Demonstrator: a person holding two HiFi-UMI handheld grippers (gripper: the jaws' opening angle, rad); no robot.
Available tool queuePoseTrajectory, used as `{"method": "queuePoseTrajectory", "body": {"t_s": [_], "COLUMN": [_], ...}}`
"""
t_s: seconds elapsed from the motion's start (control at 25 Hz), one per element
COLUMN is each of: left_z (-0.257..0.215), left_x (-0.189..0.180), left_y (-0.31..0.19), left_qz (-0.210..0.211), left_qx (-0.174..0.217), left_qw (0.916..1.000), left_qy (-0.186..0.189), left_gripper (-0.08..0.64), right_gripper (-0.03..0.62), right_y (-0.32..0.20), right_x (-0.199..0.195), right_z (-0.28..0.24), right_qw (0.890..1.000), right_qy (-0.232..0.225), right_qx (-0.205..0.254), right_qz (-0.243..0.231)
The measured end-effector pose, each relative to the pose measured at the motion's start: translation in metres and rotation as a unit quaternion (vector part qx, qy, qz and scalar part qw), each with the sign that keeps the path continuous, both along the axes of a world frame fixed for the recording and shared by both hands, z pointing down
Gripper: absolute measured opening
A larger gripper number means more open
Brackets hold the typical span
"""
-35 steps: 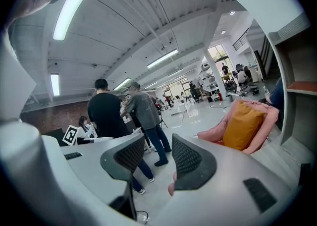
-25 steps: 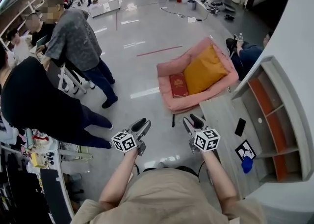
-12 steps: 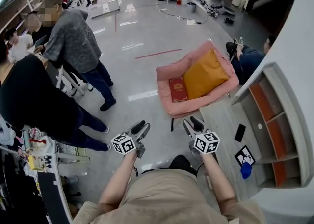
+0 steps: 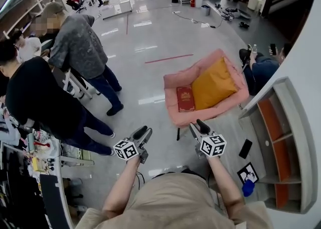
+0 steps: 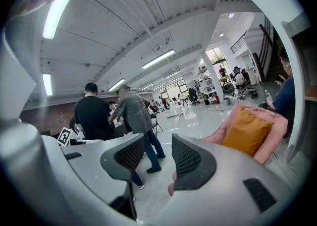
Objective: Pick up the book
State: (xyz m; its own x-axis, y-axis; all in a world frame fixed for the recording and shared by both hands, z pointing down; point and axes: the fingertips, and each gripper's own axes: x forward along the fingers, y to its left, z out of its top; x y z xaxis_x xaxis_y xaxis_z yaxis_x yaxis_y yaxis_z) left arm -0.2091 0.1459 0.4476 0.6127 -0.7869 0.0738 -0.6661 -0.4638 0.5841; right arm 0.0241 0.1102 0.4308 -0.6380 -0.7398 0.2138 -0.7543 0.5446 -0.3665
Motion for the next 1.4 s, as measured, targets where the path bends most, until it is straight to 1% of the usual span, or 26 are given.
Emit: {"method": "queuePoseTrajectory", "body": {"t_s": [0.16, 0.4, 0.56, 0.68, 0.92, 1.08, 1.28, 1.4], "left_z": [-0.005, 0.000, 0.008, 0.015, 0.024, 0.033, 0.037, 0.036], "left_x": [0.024, 0.054, 0.072, 0.085, 0.099, 0.102, 0.103, 0.100], "left_y": [-0.019, -0.034, -0.044, -0.050, -0.074, -0.099, -0.151, -0.187], "left_qz": [-0.002, -0.009, -0.010, -0.004, 0.006, 0.022, 0.045, 0.062], "left_qx": [0.001, -0.003, -0.012, -0.021, -0.033, -0.040, -0.042, -0.041], "left_qw": [1.0000, 0.9999, 0.9998, 0.9997, 0.9994, 0.9990, 0.9981, 0.9972], "left_qy": [-0.004, -0.007, -0.007, -0.010, -0.009, -0.002, 0.003, 0.004], "left_gripper": [0.164, 0.164, 0.165, 0.165, 0.165, 0.166, 0.166, 0.166], "right_gripper": [0.163, 0.163, 0.163, 0.163, 0.163, 0.163, 0.163, 0.163], "right_y": [-0.020, -0.039, -0.051, -0.057, -0.073, -0.089, -0.124, -0.149], "right_x": [0.028, 0.068, 0.093, 0.107, 0.118, 0.119, 0.120, 0.113], "right_z": [-0.002, 0.005, 0.011, 0.018, 0.032, 0.038, 0.040, 0.039], "right_qw": [1.000, 1.000, 1.000, 1.000, 0.999, 0.998, 0.997, 0.996], "right_qy": [-0.002, -0.006, -0.011, -0.017, -0.017, -0.012, -0.008, -0.007], "right_qx": [-0.001, -0.003, -0.006, -0.013, -0.026, -0.033, -0.038, -0.041], "right_qz": [-0.001, 0.003, 0.012, 0.023, 0.034, 0.046, 0.069, 0.082]}}
